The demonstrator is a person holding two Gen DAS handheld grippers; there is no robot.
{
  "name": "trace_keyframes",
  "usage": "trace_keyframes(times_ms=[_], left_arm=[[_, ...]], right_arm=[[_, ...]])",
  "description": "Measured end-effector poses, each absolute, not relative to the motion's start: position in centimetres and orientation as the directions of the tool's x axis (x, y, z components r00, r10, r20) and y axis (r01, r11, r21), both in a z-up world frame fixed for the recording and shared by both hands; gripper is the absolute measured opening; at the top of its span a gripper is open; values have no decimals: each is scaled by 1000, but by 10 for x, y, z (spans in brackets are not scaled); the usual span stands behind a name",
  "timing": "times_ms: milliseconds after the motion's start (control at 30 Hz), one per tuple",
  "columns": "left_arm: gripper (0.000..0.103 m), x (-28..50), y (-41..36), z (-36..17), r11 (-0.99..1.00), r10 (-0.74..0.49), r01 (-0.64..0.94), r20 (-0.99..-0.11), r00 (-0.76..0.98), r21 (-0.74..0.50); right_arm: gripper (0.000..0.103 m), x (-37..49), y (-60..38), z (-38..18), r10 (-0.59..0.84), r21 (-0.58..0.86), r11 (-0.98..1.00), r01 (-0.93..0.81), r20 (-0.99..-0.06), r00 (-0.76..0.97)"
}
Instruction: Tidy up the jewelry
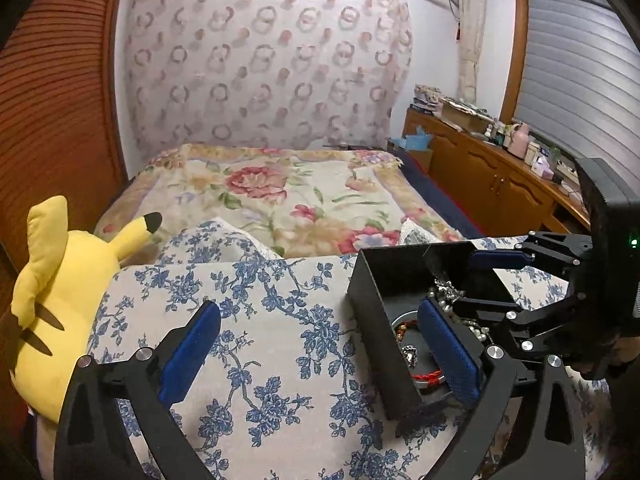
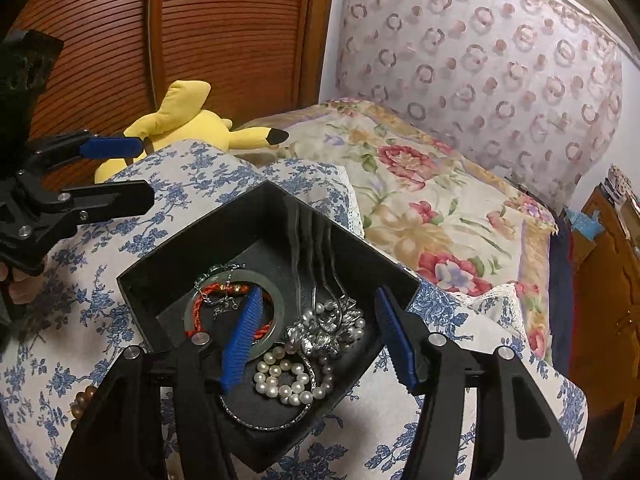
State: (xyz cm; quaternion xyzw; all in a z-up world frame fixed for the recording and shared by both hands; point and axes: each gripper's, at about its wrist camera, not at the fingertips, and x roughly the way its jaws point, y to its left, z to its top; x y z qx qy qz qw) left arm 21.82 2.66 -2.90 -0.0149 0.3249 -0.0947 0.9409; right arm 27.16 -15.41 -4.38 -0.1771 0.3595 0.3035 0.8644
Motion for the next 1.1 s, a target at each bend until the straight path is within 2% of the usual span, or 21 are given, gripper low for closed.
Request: trace_keyframes(times_ms=[233, 300, 600, 900, 1100], left_arm=[[95, 214, 20, -29, 980, -191, 184, -610, 769, -75], [95, 211, 18, -28, 980, -193, 188, -611, 768, -73], [95, 194, 13, -23, 981, -179, 189, -614, 768, -49], [95, 154, 7, -28, 976, -197, 210, -621, 759, -53], [95, 125, 2, -46, 965, -238, 250, -649, 723, -76]], right_arm=[[63, 259, -168, -35, 403, -72, 782, -619, -700, 590], [69, 253, -177, -31, 407, -58, 797, -601, -684, 606], [82, 219, -213, -16, 423, 6, 843, -538, -626, 656], [95, 165, -235, -22, 387, 1, 879, -478, -587, 711], [96, 130, -245, -39, 337, -27, 902, -431, -583, 740]])
